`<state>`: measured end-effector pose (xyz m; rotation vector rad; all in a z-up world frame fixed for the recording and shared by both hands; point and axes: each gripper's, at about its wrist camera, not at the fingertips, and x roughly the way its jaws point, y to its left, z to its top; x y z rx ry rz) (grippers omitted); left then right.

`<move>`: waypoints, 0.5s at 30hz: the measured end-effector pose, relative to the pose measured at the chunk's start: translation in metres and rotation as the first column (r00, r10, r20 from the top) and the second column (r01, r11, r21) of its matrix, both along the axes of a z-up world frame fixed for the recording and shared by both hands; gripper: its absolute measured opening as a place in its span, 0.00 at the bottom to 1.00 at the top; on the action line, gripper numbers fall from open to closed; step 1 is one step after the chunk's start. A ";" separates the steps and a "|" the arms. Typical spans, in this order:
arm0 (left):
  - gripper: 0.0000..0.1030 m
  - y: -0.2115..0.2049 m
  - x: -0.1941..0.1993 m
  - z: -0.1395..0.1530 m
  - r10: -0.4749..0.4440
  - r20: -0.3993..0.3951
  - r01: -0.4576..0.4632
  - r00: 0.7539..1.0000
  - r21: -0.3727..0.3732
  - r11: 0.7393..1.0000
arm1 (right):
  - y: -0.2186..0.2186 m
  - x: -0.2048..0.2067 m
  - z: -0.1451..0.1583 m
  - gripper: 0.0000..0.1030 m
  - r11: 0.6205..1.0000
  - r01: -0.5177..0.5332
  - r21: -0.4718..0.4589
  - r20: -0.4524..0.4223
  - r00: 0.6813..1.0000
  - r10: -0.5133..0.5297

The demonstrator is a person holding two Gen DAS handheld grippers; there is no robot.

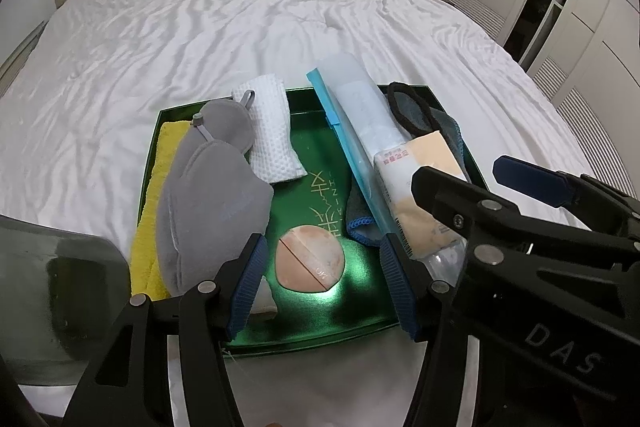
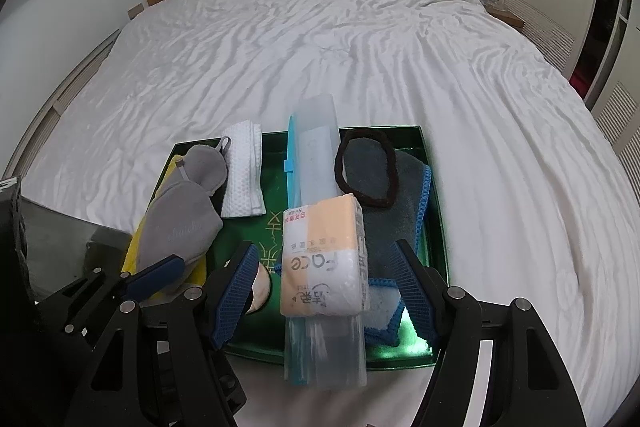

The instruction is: Organize soft objects

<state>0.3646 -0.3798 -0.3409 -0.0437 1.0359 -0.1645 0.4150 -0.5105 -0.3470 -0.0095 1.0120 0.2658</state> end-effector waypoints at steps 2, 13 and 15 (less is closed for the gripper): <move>0.52 0.000 -0.001 0.002 -0.001 0.003 0.001 1.000 0.005 1.000 | -0.001 -0.001 0.002 0.66 1.000 0.001 0.001 0.003 1.000 -0.001; 0.63 -0.001 -0.007 0.015 0.004 0.030 -0.005 1.000 0.045 0.999 | -0.008 -0.017 0.022 0.67 1.000 0.031 -0.002 0.044 0.999 -0.030; 0.63 -0.001 -0.009 0.017 0.002 0.032 -0.004 0.999 0.047 0.999 | -0.009 -0.022 0.028 0.67 0.999 0.032 -0.015 0.060 0.998 -0.031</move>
